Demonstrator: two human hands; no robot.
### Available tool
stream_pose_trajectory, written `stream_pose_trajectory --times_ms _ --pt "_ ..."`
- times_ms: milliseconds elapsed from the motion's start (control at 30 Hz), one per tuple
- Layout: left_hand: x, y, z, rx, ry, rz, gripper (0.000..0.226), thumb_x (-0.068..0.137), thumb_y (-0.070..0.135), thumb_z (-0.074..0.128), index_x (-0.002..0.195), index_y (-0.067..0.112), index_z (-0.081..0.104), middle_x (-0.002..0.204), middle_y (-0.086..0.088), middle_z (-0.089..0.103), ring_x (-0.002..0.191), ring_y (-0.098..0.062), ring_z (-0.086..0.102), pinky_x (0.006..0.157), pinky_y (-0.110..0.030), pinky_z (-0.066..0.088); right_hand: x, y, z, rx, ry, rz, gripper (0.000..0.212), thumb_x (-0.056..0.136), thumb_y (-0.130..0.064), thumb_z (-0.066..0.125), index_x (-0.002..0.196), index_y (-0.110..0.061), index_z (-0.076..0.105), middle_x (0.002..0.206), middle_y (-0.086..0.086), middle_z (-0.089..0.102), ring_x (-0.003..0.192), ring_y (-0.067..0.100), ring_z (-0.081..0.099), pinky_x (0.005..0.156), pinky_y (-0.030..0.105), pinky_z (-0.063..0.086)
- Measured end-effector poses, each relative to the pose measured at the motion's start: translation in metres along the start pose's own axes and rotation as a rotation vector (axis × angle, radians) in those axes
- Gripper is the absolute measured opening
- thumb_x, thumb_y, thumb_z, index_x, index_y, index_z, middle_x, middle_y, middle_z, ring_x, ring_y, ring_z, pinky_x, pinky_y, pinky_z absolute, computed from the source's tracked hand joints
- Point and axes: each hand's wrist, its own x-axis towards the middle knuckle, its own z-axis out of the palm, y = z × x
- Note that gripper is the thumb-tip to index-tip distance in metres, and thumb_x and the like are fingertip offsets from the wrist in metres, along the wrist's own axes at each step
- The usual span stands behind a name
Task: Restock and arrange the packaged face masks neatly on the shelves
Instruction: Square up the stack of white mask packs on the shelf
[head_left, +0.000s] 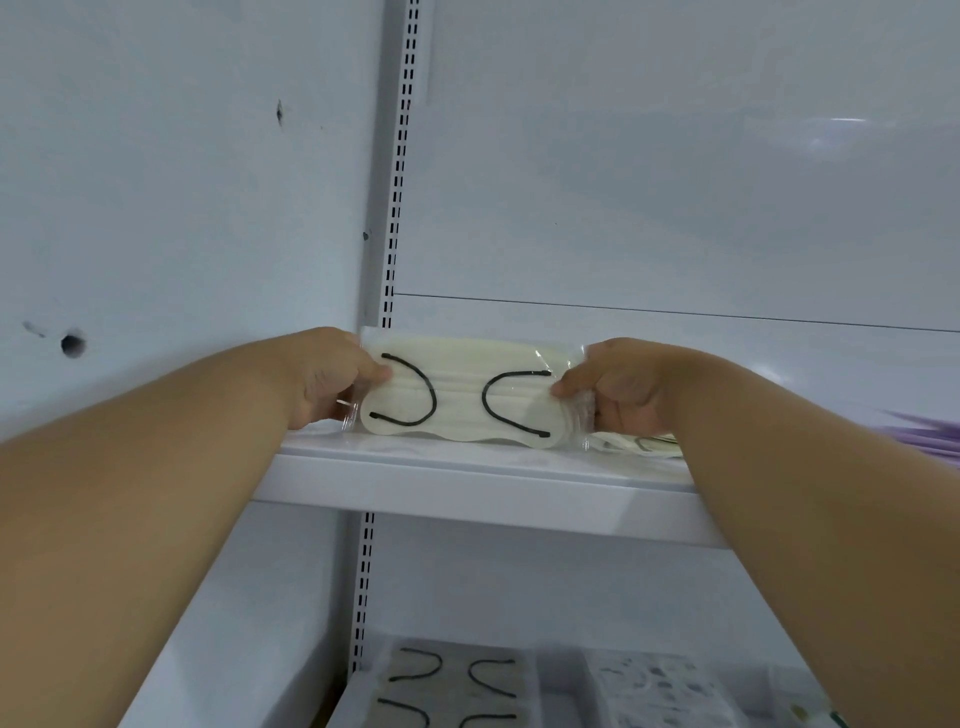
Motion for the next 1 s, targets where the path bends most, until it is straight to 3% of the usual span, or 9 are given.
stream_pose_trajectory --times_ms 167,267,333,400,500,600,800,900,1000 --pt "0.0 0.002 0.004 0.038 -0.042 0.038 0.012 0.095 0.005 0.064 0.087 0.011 0.06 0.076 -0.006 0.069 0.069 -0.022 0.063 0.065 -0.032 0.048 0.001 0.0 0.0 0.015 0.03 -0.001 0.017 0.087 0.013 0.06 0.099 0.002 0.057 0.103 0.024 0.065 0.097 0.039 0.065 0.095 0.053 0.053" --pt "0.003 0.001 0.005 0.052 -0.034 0.069 0.014 0.095 0.007 0.066 0.085 0.012 0.058 0.062 0.001 0.07 0.063 -0.018 0.063 0.063 -0.03 0.05 0.002 -0.002 -0.001 0.048 0.061 -0.003 0.013 0.085 0.012 0.056 0.081 0.0 0.058 0.088 0.018 0.054 0.085 0.034 0.054 0.083 0.046 0.052" --pt "0.003 0.001 0.005 0.022 -0.036 0.055 0.016 0.093 0.007 0.068 0.085 0.012 0.055 0.055 0.004 0.068 0.053 -0.013 0.065 0.054 -0.027 0.05 0.0 -0.003 -0.001 0.031 0.074 0.025 0.012 0.086 0.01 0.053 0.082 -0.001 0.055 0.082 0.014 0.052 0.074 0.03 0.053 0.073 0.041 0.052" --pt "0.001 0.002 0.004 -0.012 -0.071 0.029 0.011 0.091 0.008 0.07 0.094 0.01 0.06 0.069 -0.003 0.074 0.059 -0.015 0.069 0.057 -0.026 0.052 -0.003 -0.003 0.003 0.016 0.053 0.066 0.01 0.088 0.008 0.052 0.086 -0.001 0.054 0.074 0.011 0.056 0.06 0.028 0.058 0.067 0.038 0.053" --pt "0.001 0.002 0.004 -0.025 -0.13 0.009 0.018 0.091 0.001 0.067 0.109 0.002 0.066 0.102 -0.02 0.075 0.086 -0.028 0.07 0.079 -0.036 0.051 -0.004 -0.002 0.007 0.068 0.013 0.074 0.01 0.089 0.008 0.051 0.094 0.002 0.056 0.087 0.016 0.062 0.072 0.033 0.066 0.074 0.044 0.058" --pt "0.001 0.003 0.003 -0.01 -0.081 0.046 0.013 0.091 -0.003 0.066 0.095 0.009 0.063 0.079 -0.006 0.076 0.071 -0.019 0.071 0.065 -0.03 0.057 0.0 -0.003 0.007 0.093 0.032 0.013 0.015 0.088 0.012 0.047 0.088 -0.001 0.056 0.088 0.014 0.057 0.078 0.032 0.062 0.074 0.043 0.058" --pt "-0.003 0.004 -0.005 -0.053 -0.011 -0.001 0.043 0.08 -0.008 0.075 0.119 0.001 0.06 0.112 -0.019 0.071 0.096 -0.033 0.07 0.083 -0.045 0.058 0.001 0.0 0.003 -0.026 0.046 -0.052 0.022 0.087 0.012 0.057 0.102 -0.003 0.061 0.108 0.024 0.065 0.096 0.039 0.065 0.096 0.047 0.053" --pt "-0.004 0.003 -0.006 -0.066 -0.03 -0.066 0.02 0.081 -0.012 0.063 0.097 0.0 0.061 0.104 -0.021 0.065 0.097 -0.037 0.064 0.086 -0.048 0.054 -0.005 0.003 0.004 -0.141 0.007 0.054 0.018 0.088 0.011 0.056 0.098 -0.004 0.058 0.103 0.021 0.056 0.079 0.033 0.058 0.077 0.043 0.051" --pt "-0.003 0.006 -0.005 -0.064 -0.019 -0.071 0.019 0.076 -0.013 0.053 0.086 0.003 0.057 0.103 -0.02 0.056 0.094 -0.034 0.054 0.09 -0.045 0.049 -0.004 0.003 0.005 -0.134 0.011 0.064 0.023 0.09 0.013 0.049 0.107 0.001 0.059 0.101 0.022 0.063 0.081 0.034 0.063 0.08 0.044 0.055"
